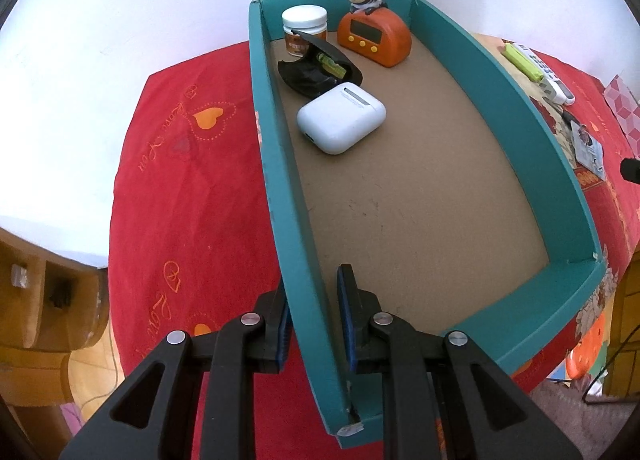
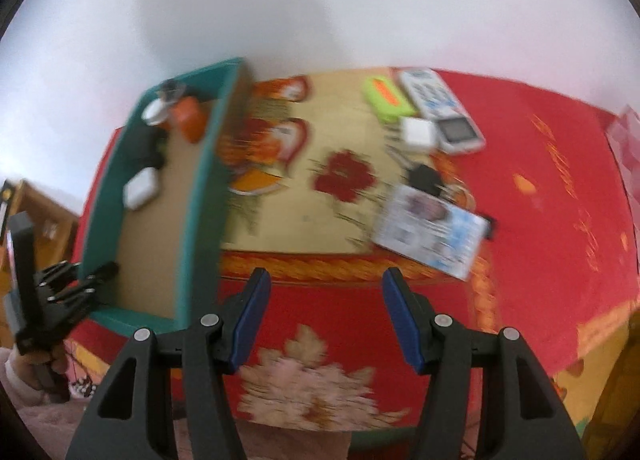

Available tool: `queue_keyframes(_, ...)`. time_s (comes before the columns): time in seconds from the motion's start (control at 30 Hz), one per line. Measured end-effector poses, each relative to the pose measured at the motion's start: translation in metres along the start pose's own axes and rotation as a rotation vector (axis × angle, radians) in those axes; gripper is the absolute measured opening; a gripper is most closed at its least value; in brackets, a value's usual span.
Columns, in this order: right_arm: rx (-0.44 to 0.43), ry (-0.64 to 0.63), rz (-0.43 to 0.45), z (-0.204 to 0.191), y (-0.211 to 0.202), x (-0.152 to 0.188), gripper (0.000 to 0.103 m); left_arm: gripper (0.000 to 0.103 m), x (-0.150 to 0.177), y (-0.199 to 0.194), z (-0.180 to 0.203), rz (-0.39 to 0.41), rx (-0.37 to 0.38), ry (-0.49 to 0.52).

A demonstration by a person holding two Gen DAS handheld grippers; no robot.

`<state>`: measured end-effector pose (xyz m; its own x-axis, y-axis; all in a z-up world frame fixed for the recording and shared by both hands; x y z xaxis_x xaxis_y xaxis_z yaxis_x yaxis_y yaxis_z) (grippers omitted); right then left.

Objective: Organize objects
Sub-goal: 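Move the right tool back toward the ID card with keys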

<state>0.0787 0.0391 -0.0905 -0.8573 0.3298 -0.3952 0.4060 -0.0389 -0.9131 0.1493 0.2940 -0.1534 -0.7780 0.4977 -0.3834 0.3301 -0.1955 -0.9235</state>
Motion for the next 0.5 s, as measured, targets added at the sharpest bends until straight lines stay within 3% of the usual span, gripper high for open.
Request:
queue_keyframes(0.13, 0.059, 0.086, -0.006, 0.041, 0.008, 0.005, 0.066, 0.02, 0.0, 0.001, -0.003, 0.001, 0.01, -0.028)
queue_keyframes(0.3, 0.055, 0.224, -0.006, 0.073, 0.023, 0.001, 0.079, 0.02, 0.001, 0.001, -0.005, 0.006, 0.005, -0.032)
queue_keyframes(0.5, 0.081, 0.308, 0.006, 0.083, 0.047, -0.014, 0.079, 0.02, 0.001, 0.001, -0.003, 0.007, -0.004, -0.031)
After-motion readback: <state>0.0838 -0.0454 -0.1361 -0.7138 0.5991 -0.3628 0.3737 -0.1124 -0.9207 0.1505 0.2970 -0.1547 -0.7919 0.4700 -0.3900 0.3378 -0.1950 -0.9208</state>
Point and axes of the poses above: each gripper's, at about its wrist camera, not at the fingertips, and y roughly the way its jaws point, z to its right, x to its underside, the point moved 5 cm from there along y, roughly the way its jaws point
